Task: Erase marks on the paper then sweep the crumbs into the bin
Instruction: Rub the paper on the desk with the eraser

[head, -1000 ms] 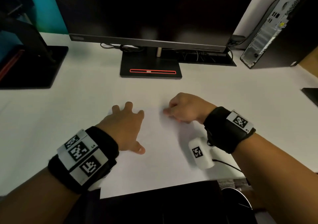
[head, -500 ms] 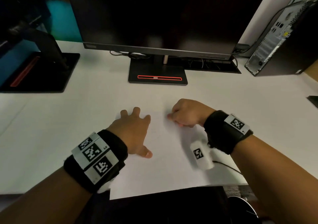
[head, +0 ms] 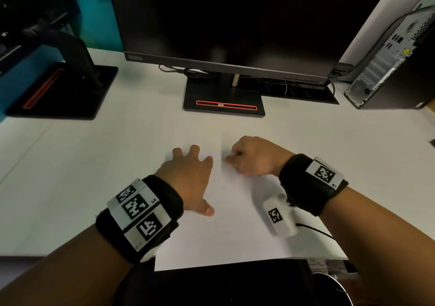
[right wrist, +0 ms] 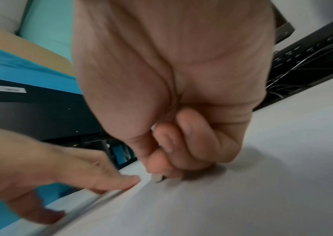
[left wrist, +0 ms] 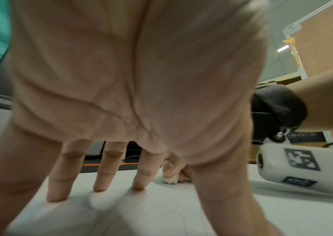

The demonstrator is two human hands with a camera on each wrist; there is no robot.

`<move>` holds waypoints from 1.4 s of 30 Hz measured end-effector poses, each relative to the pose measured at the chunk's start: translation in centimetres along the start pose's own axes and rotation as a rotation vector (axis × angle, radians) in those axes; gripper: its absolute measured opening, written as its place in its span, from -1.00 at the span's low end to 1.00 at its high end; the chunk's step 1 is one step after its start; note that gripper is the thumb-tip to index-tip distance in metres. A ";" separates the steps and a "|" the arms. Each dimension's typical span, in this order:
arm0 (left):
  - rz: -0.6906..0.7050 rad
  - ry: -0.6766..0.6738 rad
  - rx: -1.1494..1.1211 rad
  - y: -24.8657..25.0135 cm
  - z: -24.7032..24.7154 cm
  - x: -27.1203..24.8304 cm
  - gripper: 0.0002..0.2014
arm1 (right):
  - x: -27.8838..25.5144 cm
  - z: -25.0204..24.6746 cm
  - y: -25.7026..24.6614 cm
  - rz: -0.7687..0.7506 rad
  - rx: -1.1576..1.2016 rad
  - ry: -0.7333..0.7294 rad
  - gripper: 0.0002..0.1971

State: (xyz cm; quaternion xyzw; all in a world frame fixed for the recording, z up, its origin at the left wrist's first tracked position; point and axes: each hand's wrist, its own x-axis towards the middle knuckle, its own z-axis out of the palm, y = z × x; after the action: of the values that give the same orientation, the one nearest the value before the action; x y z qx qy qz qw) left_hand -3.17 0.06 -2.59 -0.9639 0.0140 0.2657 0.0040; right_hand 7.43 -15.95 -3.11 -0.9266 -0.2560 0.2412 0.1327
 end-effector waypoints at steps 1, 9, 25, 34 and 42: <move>0.002 0.001 0.003 0.0 0.0 0.1 0.03 | -0.1 0.1 -0.1 -0.019 -0.010 -0.026 -0.57; 0.002 0.003 0.000 0.0 0.1 0.1 0.04 | 0.1 0.1 -0.5 -0.102 -0.107 -0.020 -0.57; 0.000 0.021 0.025 0.1 0.2 0.0 0.06 | 1.0 -0.8 -0.5 -0.154 -0.172 -0.005 -0.57; 0.000 0.026 0.013 0.0 0.4 -0.3 0.06 | 1.1 -0.5 -1.0 -0.210 -0.214 -0.045 -0.56; 0.002 0.021 -0.010 -0.1 0.6 -0.3 0.08 | 1.3 -1.3 -1.1 -0.184 -0.260 -0.016 -0.56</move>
State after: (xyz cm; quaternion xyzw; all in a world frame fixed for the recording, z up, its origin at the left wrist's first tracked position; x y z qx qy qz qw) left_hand -3.74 0.16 -2.92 -0.9666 0.0137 0.2558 -0.0013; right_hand 8.61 -14.53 -2.15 -0.9067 -0.3699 0.2005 0.0312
